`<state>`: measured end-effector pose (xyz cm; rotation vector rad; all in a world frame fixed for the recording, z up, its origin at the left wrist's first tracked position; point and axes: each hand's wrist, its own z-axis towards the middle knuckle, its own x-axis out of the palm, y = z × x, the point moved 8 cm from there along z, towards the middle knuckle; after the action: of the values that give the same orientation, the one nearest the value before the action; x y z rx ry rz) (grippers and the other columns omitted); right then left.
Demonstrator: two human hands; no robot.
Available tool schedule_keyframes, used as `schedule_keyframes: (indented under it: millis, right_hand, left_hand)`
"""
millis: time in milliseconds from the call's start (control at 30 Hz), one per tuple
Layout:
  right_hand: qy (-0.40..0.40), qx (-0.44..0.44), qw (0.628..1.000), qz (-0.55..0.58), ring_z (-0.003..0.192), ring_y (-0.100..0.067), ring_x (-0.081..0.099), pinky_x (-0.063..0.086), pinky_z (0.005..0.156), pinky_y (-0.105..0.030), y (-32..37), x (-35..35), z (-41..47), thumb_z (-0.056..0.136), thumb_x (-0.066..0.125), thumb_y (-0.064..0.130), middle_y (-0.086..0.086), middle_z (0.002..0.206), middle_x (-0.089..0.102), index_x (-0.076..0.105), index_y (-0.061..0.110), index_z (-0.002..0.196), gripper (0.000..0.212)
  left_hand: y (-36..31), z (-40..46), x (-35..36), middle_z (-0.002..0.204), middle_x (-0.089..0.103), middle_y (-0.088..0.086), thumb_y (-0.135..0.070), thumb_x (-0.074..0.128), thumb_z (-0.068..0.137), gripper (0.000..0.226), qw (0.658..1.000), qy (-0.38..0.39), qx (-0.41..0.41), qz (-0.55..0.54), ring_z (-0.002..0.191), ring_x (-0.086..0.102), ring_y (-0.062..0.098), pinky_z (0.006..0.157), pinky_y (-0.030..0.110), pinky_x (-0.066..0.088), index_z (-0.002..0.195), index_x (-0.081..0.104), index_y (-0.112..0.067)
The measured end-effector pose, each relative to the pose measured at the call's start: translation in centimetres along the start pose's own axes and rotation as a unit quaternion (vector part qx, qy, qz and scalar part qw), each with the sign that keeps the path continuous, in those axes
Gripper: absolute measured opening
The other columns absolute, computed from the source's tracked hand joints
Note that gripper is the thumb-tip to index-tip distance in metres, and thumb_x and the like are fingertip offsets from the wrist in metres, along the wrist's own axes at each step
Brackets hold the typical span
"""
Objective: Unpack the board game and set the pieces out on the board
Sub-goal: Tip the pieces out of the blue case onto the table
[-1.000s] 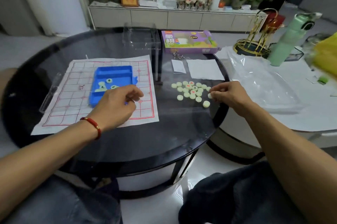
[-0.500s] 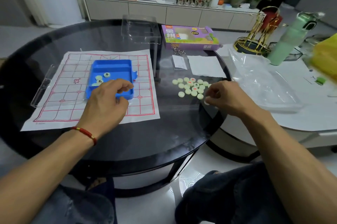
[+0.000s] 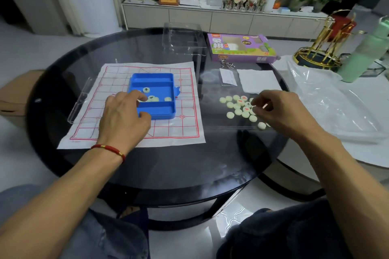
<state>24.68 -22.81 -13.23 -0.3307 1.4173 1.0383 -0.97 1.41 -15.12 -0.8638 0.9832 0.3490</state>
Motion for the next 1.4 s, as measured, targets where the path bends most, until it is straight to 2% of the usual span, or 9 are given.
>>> schedule_keyframes:
  millis: [133, 233, 367, 467, 700, 833, 1133, 1267, 1400]
  right_hand:
    - [0.037, -0.088, 0.995, 0.034, 0.082, -0.016, 0.065, 0.056, 0.074, -0.033, 10.0, 4.4, 2.7, 0.095, 0.065, 0.028, 0.002, 0.093, 0.072, 0.072, 0.017, 0.102, 0.015]
    - [0.05, -0.056, 0.997, 0.035, 0.082, -0.023, 0.066, 0.059, 0.076, -0.04, 14.4, 8.4, 6.0, 0.094, 0.063, 0.037, -0.004, 0.09, 0.071, 0.07, 0.016, 0.097, 0.022]
    - [0.106, 0.021, 0.994, -0.002, 0.083, -0.026, 0.059, 0.047, 0.066, -0.035, 15.6, 11.6, 7.8, 0.092, 0.066, 0.04, 0.0, 0.079, 0.053, 0.052, 0.014, 0.093, 0.03]
    - [0.116, 0.037, 0.993, -0.004, 0.087, -0.025, 0.052, 0.04, 0.064, -0.033, 15.6, 12.2, 8.0, 0.091, 0.069, 0.03, -0.005, 0.094, 0.054, 0.045, 0.013, 0.099, 0.031]
    - [0.086, 0.085, 0.987, 0.105, 0.086, -0.025, 0.07, 0.054, 0.058, -0.029, 15.0, 12.5, 7.9, 0.088, 0.071, 0.02, -0.011, 0.087, 0.068, 0.061, 0.007, 0.09, 0.017]
    - [0.053, 0.087, 0.988, 0.119, 0.07, -0.017, 0.072, 0.05, 0.045, -0.019, 14.5, 11.5, 7.4, 0.087, 0.069, 0.017, -0.011, 0.079, 0.07, 0.069, 0.002, 0.084, 0.015]
    - [0.007, 0.094, 0.98, 0.175, 0.059, -0.012, 0.073, 0.064, 0.071, -0.036, 12.7, 7.0, 7.0, 0.088, 0.07, 0.016, -0.005, 0.059, 0.072, 0.071, 0.003, 0.074, 0.02]
    - [-0.006, 0.097, 0.977, 0.188, 0.057, -0.006, 0.071, 0.063, 0.071, -0.03, 11.3, 5.0, 6.5, 0.089, 0.068, 0.015, -0.004, 0.057, 0.072, 0.069, 0.007, 0.065, 0.025]
    - [-0.01, 0.098, 0.978, 0.184, 0.052, 0.002, 0.067, 0.055, 0.059, -0.017, 10.5, 3.9, 5.9, 0.091, 0.069, 0.019, -0.003, 0.06, 0.073, 0.07, 0.007, 0.071, 0.023]
  left_hand:
    - [1.1, 0.4, 0.3, 0.122, 0.055, 0.011, -0.021, 0.059, 0.09, 0.037, 0.997, 0.026, -0.037, 0.069, 0.118, 0.042, 0.031, 0.097, 0.043, 0.042, 0.127, 0.062, -0.022]
    - [1.5, 0.4, 0.8, 0.124, 0.054, 0.009, -0.025, 0.057, 0.093, 0.033, 0.995, 0.04, -0.05, 0.082, 0.118, 0.042, 0.03, 0.098, 0.041, 0.041, 0.126, 0.062, -0.024]
    - [1.9, 0.4, 0.9, 0.124, 0.053, 0.008, -0.024, 0.059, 0.091, 0.029, 0.995, 0.043, -0.042, 0.075, 0.119, 0.044, 0.028, 0.102, 0.041, 0.039, 0.12, 0.063, -0.024]
    - [2.2, 0.5, 0.9, 0.124, 0.052, 0.007, -0.023, 0.06, 0.09, 0.029, 0.996, 0.048, -0.045, 0.065, 0.12, 0.045, 0.028, 0.102, 0.041, 0.039, 0.119, 0.063, -0.025]
    - [2.3, 0.7, 0.6, 0.122, 0.054, 0.006, -0.024, 0.06, 0.091, 0.026, 0.995, 0.053, -0.067, 0.046, 0.12, 0.046, 0.028, 0.1, 0.044, 0.041, 0.117, 0.064, -0.027]
    - [1.7, 0.7, -0.2, 0.119, 0.056, 0.006, -0.023, 0.058, 0.093, 0.023, 0.998, 0.013, -0.064, -0.002, 0.119, 0.044, 0.028, 0.095, 0.039, 0.041, 0.115, 0.066, -0.024]
    - [-1.1, -0.6, -4.0, 0.095, 0.051, 0.002, -0.026, 0.063, 0.093, 0.013, 0.982, -0.163, -0.004, -0.091, 0.092, 0.046, 0.015, 0.071, 0.02, 0.036, 0.089, 0.06, -0.015]
    - [-1.0, -0.9, -2.8, 0.068, 0.063, 0.0, -0.041, 0.059, 0.095, 0.038, 0.972, -0.096, -0.091, -0.196, 0.065, 0.057, 0.016, 0.058, 0.025, 0.042, 0.071, 0.066, -0.013]
    - [-1.4, -1.1, 0.0, 0.093, 0.072, 0.009, -0.04, 0.053, 0.096, 0.038, 0.954, 0.01, -0.157, -0.253, 0.075, 0.058, 0.015, 0.067, 0.026, 0.047, 0.092, 0.075, -0.008]
